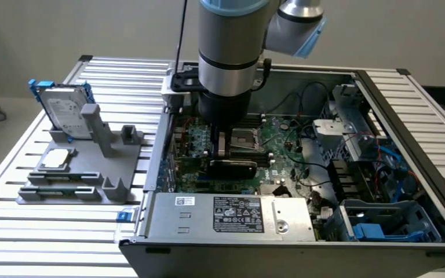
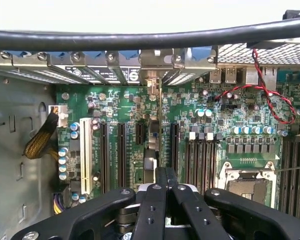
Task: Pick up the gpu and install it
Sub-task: 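Press down on the gpu until it lock into place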
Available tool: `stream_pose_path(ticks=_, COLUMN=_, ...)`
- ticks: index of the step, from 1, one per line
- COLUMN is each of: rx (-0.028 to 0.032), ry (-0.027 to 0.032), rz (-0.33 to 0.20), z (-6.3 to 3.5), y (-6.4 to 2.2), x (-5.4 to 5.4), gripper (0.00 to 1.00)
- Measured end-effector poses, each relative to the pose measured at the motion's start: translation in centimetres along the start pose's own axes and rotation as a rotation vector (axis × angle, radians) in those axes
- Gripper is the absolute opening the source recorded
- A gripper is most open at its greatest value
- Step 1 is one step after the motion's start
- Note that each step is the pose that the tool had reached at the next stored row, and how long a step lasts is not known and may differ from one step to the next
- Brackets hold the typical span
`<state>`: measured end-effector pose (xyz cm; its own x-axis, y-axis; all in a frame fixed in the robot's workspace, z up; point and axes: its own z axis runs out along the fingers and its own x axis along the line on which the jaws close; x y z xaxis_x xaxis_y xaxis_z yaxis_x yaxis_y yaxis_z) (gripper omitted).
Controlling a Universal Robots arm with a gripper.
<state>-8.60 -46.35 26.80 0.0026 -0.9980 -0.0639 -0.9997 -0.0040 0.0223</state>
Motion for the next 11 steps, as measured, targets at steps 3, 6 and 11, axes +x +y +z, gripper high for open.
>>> stream_pose_path(ticks=3, rx=-0.0001, ry=0.0001, rz=0.000, z=0.06, y=0.00, x=-0.03, gripper=0.11)
stream_pose_path(ticks=6, rx=0.0000, ry=0.0000, rz=0.000, z=0.14, y=0.01, x=-0.03, gripper=0.11)
stream_pose_path(ticks=11, rx=-0.0004, ry=0.0006, rz=0.000, z=0.30, y=0.06, x=-0.02, gripper=0.11)
